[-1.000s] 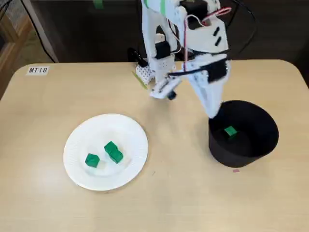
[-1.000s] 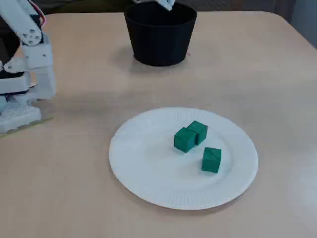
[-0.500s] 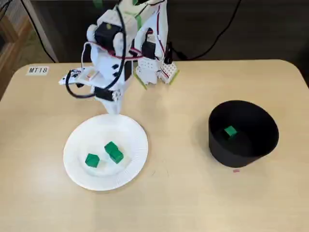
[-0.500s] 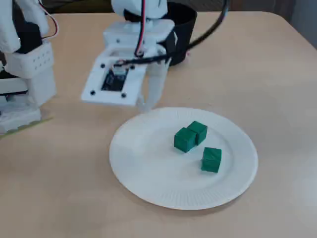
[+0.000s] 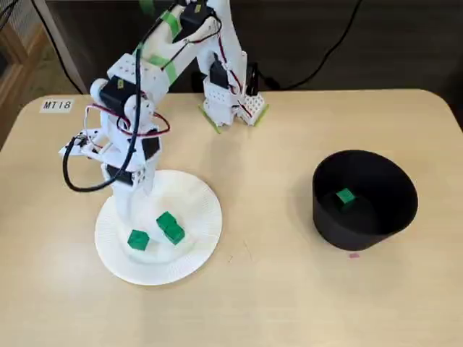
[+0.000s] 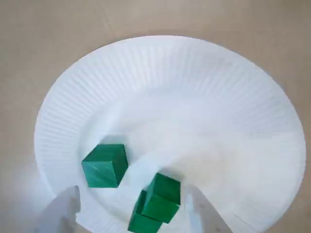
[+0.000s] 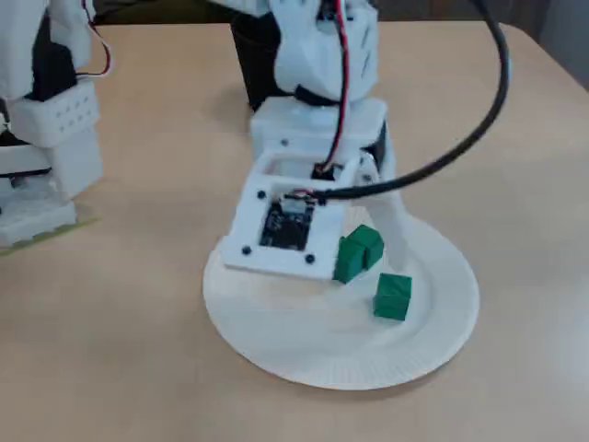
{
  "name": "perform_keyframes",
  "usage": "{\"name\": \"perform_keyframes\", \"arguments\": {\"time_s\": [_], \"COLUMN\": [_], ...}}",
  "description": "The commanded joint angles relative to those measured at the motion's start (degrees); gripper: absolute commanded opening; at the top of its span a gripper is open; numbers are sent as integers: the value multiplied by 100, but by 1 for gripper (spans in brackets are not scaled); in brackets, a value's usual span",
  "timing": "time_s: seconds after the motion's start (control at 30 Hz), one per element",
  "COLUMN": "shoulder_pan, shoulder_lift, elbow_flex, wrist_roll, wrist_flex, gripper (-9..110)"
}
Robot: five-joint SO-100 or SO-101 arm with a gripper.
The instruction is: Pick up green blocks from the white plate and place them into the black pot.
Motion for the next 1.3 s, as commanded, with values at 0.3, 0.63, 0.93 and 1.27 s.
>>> {"name": "perform_keyframes", "arguments": {"time_s": [0.3,0.63,0.93,1.27], "shoulder_pan": [-334,-439,-448,-457], "shoulder_lift": [-1608,-2452,-3243,-3305], "elbow_flex": [-2584,-3261,-4254,-5300], "wrist_roll": [123,360,756,729], "wrist_flex": [694,703,703,1169], "gripper": [32,31,7,-2]}}
